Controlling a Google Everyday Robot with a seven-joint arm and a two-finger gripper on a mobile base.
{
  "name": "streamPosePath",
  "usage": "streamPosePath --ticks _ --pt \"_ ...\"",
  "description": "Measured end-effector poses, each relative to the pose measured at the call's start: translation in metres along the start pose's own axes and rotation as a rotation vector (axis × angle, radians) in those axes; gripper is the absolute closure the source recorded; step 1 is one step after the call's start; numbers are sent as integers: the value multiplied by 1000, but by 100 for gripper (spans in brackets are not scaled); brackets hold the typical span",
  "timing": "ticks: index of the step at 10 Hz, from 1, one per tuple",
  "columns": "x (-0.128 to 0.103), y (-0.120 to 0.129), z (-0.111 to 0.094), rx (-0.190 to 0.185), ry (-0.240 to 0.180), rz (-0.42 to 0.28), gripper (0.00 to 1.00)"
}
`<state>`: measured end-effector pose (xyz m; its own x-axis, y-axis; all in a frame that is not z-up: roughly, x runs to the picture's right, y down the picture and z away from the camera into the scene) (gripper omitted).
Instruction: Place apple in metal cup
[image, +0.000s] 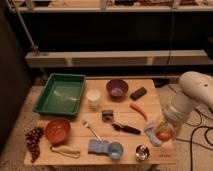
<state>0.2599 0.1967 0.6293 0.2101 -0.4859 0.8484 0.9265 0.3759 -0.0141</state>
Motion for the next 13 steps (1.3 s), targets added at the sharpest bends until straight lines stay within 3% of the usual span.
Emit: streamPosePath --ticks 6,13 --pt "-49 38 13 -2 -43 -91 100" --pt "-50 37 14 -1 -44 -98 100"
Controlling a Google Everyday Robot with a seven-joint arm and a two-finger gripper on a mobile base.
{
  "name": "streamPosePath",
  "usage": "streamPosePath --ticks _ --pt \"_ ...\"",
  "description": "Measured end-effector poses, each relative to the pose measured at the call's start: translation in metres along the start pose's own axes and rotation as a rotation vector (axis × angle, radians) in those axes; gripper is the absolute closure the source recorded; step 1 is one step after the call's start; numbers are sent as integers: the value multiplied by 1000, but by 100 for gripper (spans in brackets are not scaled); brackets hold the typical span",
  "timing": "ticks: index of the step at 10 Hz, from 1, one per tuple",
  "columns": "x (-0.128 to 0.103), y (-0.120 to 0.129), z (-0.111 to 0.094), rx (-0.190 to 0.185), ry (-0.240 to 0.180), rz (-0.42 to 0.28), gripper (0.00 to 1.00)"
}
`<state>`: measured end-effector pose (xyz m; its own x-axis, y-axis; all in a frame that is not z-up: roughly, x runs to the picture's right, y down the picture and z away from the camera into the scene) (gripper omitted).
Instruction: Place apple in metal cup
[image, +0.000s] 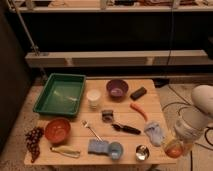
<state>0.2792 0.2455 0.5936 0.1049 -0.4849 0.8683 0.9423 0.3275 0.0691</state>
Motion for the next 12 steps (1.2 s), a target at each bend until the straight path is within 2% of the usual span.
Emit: streamPosePath --ticks 7,10,12 --pt "19 -64 17 47 -24 -107 100" --pt "29 -84 41 58 -57 -139 100" --pt "32 -84 60 66 -85 -152 100"
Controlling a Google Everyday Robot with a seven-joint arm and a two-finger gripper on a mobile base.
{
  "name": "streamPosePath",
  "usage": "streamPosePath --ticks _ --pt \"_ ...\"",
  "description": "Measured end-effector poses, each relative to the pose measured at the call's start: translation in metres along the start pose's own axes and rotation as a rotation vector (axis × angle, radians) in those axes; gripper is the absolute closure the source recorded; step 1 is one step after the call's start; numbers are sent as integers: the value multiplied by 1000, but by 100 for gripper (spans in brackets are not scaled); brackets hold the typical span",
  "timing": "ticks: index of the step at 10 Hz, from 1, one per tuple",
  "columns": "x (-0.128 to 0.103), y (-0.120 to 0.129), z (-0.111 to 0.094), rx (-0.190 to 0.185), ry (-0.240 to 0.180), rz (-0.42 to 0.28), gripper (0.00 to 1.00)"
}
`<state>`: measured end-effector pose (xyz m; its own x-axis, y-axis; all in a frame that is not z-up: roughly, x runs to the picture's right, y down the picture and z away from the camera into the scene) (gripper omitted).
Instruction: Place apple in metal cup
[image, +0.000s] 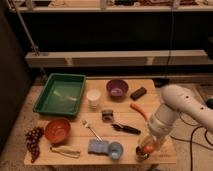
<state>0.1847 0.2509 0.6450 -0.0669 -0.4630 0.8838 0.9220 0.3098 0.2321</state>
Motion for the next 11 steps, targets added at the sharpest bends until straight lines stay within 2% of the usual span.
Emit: streamPosePath --ticks 3,5,6,8,11 --pt "8 3 11 -4 -18 -7 100" --pt "9 8 15 -4 -27 0 94" --pt "11 7 18 -5 -35 -3 82" --pt "12 8 22 -5 -45 -1 65" --pt "3 11 22 2 -58 3 32"
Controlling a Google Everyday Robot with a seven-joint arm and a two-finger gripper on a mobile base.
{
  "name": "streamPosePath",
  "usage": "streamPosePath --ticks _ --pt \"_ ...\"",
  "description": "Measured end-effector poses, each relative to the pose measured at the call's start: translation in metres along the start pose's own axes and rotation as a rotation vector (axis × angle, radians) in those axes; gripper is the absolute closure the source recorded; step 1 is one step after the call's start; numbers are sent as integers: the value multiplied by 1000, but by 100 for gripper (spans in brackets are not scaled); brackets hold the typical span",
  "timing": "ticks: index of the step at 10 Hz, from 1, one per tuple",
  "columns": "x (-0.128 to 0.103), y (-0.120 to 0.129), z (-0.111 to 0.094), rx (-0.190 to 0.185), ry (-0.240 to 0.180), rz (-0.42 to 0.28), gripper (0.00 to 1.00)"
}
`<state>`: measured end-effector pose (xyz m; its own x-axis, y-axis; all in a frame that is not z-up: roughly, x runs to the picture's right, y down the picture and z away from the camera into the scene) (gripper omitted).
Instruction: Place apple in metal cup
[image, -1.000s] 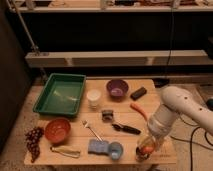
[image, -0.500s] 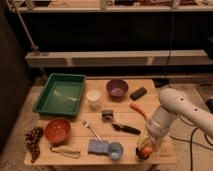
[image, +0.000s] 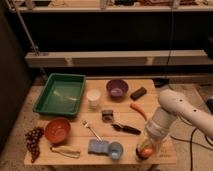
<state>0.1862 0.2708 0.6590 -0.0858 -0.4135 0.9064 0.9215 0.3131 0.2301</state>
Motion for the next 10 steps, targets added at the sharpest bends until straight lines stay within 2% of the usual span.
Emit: streamPosePath --ticks 1,2,7,10 --pt "-1 -2 -1 3 -2 -4 23" --pt "-1 -3 -1 3 -4 -8 20" --pt "2 -4 1 0 -6 -4 20" --pt "-1 0 -5 6 -2 5 20"
